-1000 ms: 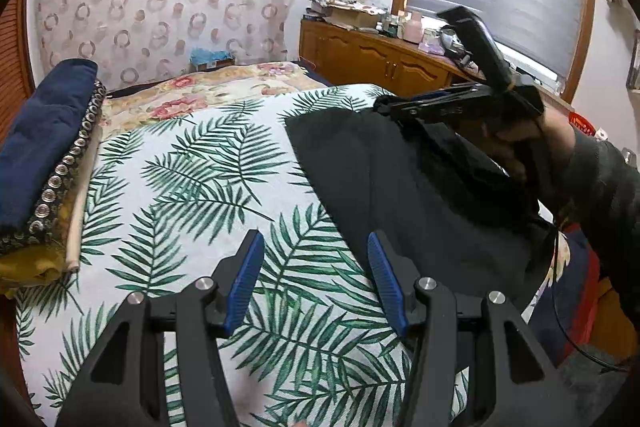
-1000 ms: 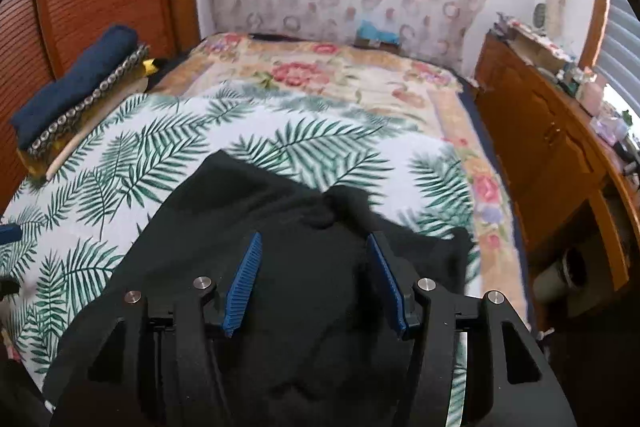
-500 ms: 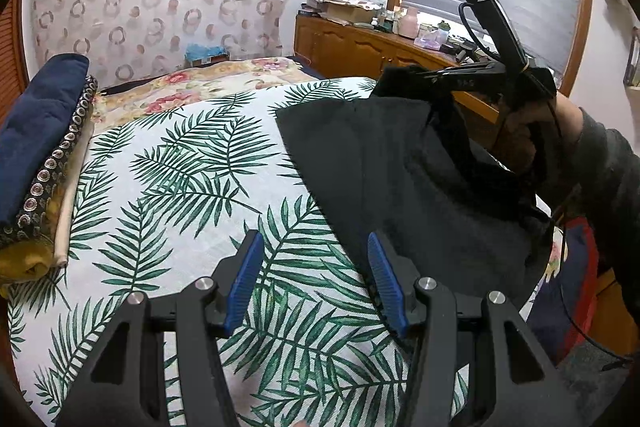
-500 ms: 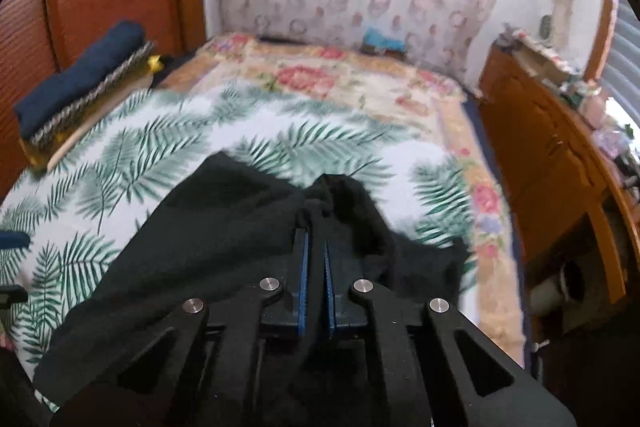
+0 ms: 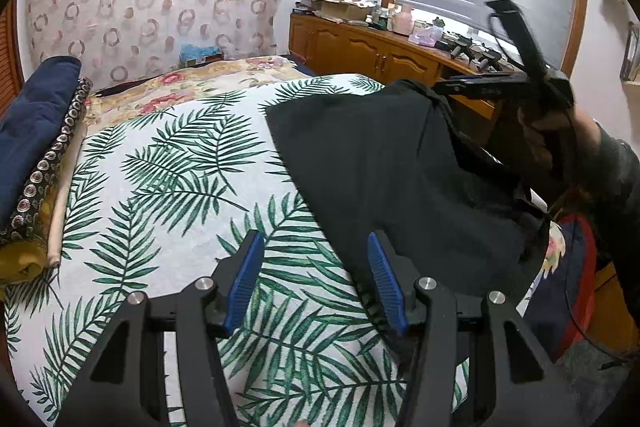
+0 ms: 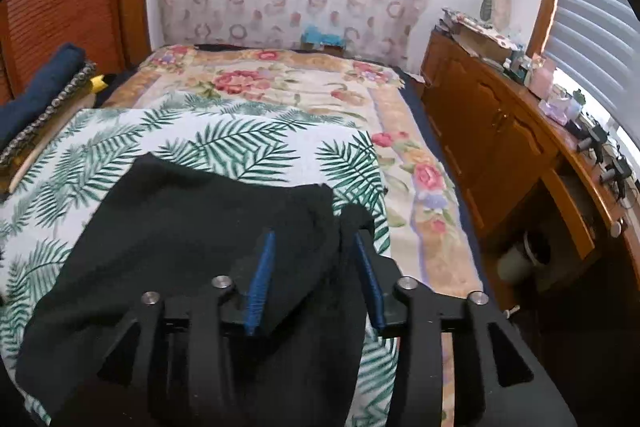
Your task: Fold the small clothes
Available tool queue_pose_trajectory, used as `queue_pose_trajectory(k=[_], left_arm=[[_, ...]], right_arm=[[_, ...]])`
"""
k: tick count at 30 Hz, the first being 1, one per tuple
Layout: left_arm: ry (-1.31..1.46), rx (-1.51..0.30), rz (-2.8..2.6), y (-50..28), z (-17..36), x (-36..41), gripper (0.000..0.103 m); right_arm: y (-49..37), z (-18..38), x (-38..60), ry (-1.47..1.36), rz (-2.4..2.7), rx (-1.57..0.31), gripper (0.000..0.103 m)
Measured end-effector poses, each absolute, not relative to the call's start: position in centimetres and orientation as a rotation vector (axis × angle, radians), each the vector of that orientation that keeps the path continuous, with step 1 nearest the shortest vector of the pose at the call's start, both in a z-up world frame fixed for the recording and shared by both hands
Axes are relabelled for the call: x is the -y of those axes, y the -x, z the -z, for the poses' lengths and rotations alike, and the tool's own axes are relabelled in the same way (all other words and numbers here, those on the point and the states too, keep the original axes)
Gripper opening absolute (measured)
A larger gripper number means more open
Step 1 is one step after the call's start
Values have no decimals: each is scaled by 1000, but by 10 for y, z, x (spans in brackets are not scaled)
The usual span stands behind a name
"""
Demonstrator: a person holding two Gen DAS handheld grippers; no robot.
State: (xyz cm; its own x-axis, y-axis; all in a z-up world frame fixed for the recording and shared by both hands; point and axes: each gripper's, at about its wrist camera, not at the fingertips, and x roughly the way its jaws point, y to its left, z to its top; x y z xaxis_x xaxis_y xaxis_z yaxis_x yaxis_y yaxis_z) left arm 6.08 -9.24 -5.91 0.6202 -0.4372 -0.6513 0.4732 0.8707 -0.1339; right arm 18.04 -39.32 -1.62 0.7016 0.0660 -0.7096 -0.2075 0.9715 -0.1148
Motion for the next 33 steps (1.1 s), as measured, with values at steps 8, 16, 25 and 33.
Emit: queue_pose_trajectory(k=[8, 16, 25, 33], left_arm=[[-77, -750, 571, -57, 64, 111, 53], [-92, -772, 593, -56, 71, 121, 53], [-95, -781, 597, -55, 73, 126, 53], [-97, -801, 609, -56, 78, 130, 53]], right_arm=[[-111, 29, 386, 216, -256, -804, 45], [-75, 52, 388, 189, -291, -863, 45], [-68, 56, 399, 108, -291, -873, 45], [-54, 46, 394, 142, -294, -835, 64]])
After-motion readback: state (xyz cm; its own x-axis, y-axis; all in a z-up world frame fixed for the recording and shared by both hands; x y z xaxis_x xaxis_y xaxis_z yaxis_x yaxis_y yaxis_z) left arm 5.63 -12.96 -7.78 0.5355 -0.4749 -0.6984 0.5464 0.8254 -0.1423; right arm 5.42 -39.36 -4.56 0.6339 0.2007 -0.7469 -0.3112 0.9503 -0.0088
